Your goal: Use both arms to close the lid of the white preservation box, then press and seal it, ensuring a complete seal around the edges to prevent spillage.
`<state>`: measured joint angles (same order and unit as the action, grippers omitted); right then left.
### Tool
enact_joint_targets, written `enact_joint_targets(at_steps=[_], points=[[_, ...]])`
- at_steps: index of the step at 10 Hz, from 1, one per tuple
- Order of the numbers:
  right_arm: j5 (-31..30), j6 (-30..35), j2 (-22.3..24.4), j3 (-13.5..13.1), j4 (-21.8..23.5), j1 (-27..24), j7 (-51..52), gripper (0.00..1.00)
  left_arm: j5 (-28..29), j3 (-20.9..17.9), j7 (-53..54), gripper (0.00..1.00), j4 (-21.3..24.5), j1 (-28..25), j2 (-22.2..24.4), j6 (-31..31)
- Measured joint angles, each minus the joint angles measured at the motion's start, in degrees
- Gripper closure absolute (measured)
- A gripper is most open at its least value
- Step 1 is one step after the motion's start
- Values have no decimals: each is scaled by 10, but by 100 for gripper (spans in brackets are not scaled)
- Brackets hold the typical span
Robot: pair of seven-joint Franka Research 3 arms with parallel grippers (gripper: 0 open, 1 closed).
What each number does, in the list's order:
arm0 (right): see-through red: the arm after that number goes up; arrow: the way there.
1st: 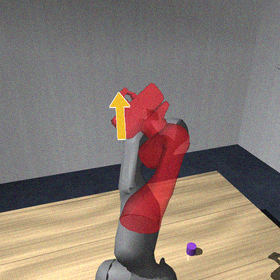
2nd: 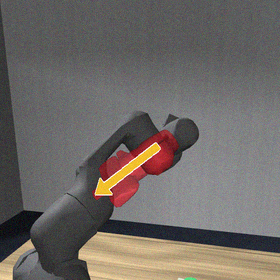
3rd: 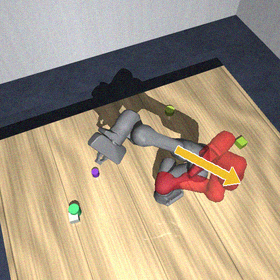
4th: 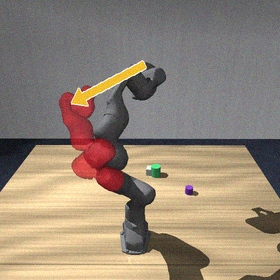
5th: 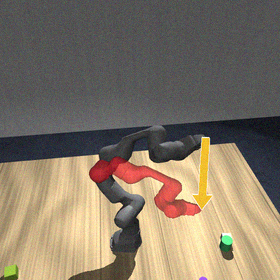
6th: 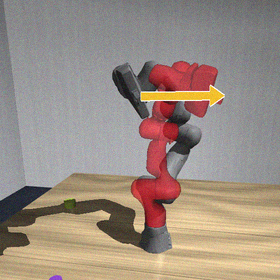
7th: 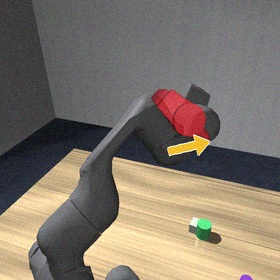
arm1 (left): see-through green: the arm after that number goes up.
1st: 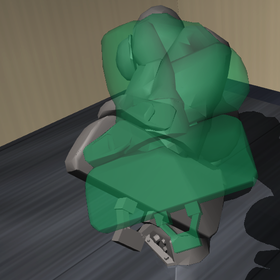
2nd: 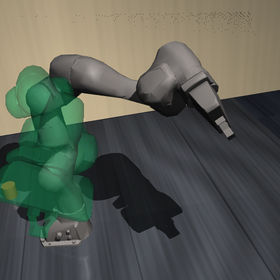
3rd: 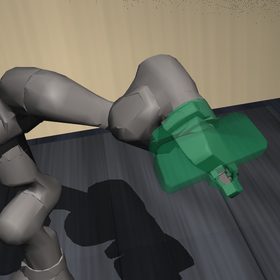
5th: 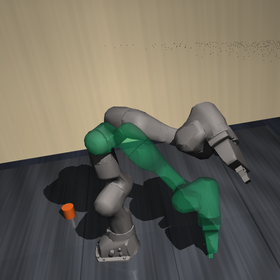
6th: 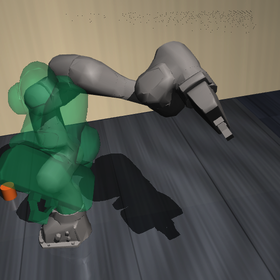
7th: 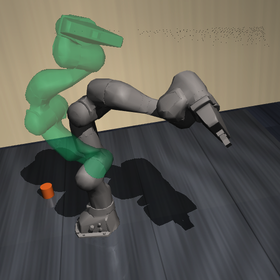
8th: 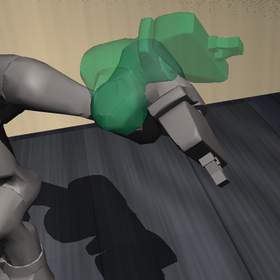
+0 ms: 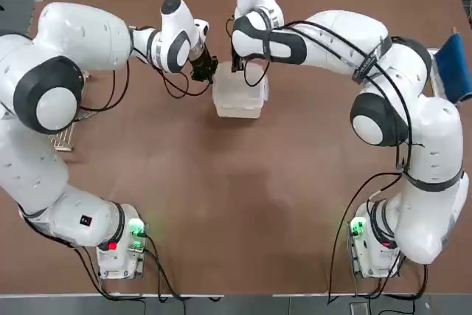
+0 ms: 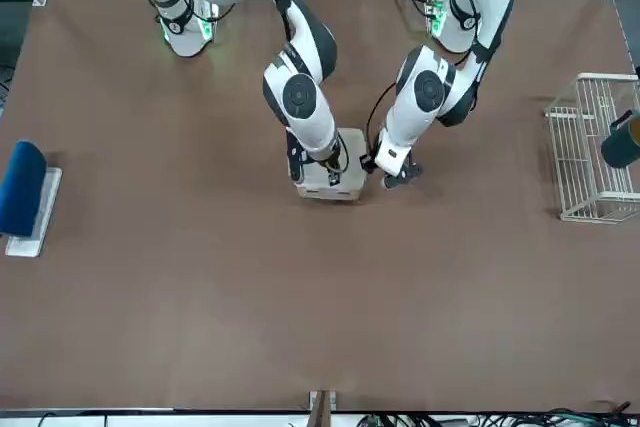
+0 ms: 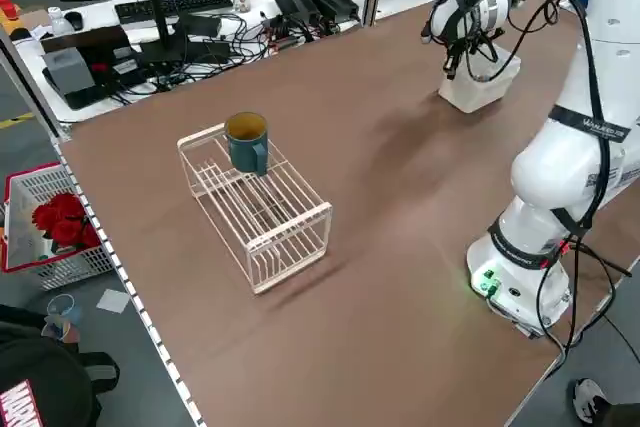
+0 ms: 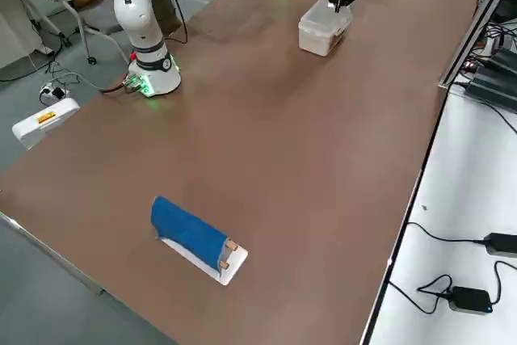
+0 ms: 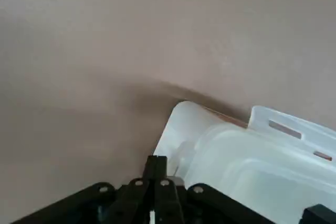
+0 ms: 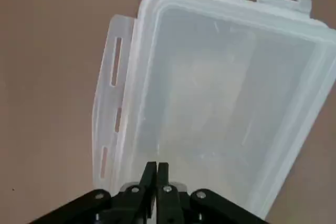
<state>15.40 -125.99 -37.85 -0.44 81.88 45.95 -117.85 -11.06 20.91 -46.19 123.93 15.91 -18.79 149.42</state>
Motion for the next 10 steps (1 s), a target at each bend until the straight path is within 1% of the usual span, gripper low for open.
enact_joint_targets(at_steps=[10], points=[[0, 2, 0, 0, 0, -1, 0, 93, 0, -3, -14, 99, -2, 4, 0, 0]])
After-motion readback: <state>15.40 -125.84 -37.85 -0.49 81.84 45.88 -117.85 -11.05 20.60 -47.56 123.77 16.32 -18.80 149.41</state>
